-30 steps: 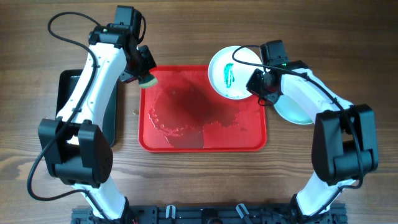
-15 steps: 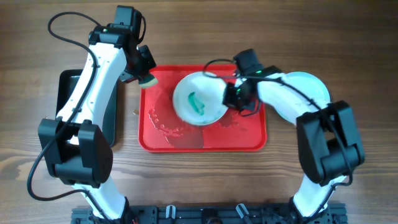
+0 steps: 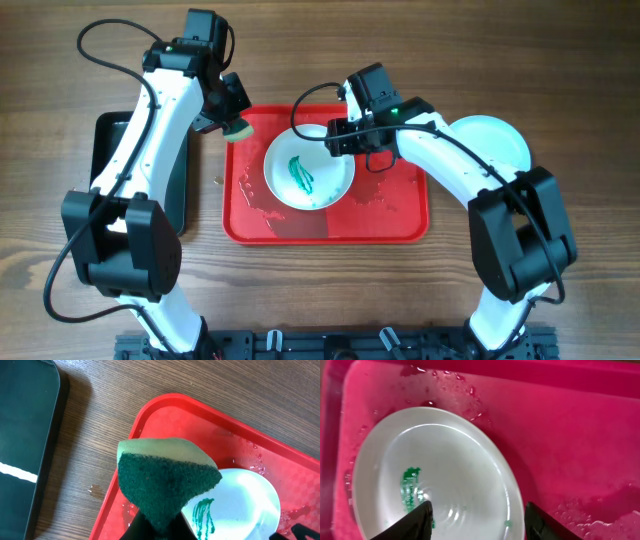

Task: Clean dirty plates on tray and stack at the side
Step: 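Lower the sponge in the left gripper onto the third plate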

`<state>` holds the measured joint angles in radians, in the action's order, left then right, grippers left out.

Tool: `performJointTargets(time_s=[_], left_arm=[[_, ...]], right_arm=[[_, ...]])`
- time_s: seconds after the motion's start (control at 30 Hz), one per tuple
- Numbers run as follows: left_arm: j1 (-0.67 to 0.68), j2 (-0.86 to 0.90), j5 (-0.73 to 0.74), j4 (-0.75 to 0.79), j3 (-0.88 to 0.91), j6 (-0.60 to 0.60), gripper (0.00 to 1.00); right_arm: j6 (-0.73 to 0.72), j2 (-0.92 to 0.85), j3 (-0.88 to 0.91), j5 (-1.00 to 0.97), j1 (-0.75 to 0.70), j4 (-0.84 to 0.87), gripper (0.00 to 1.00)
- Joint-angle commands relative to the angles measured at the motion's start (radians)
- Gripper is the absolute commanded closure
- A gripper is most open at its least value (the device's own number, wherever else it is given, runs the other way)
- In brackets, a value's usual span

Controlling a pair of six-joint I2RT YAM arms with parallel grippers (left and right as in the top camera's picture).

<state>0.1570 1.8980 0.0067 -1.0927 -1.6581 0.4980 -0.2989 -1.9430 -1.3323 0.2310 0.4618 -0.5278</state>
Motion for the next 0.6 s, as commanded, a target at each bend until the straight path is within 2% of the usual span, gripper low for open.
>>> performJointTargets(time_s=[0.0,0.1,0.2,0.33,0.47,0.57], left_arm=[[0.000,-0.004,0.011,-0.007,-0.002,-0.020,0.96],[0.000,-0.004,0.011,-0.007,-0.002,-0.020,0.96],[0.000,-0.004,0.011,-0.007,-0.002,-0.020,0.96],[0.000,-0.004,0.011,-0.006,-0.002,-0.020,0.96],[0.023,-0.003,0.011,0.001,0.006,-0.024,0.96],[0.061,0.002,0.011,0.026,0.023,-0.028,0.96]], right_arm=[[0.056,-0.082,-0.014,-0.032,-0.003,-0.013,0.43],[0.032,-0.101,-0.014,-0.025,-0.003,-0.038,0.49],[0.000,-0.101,-0.014,-0.025,-0.003,-0.057,0.65],[-0.103,-0.102,0.002,-0.021,-0.003,-0.087,0.95],[-0.263,-0.103,0.004,-0.002,-0.003,-0.119,0.96],[-0.329,-0.110,0.005,0.062,-0.003,-0.112,0.96]])
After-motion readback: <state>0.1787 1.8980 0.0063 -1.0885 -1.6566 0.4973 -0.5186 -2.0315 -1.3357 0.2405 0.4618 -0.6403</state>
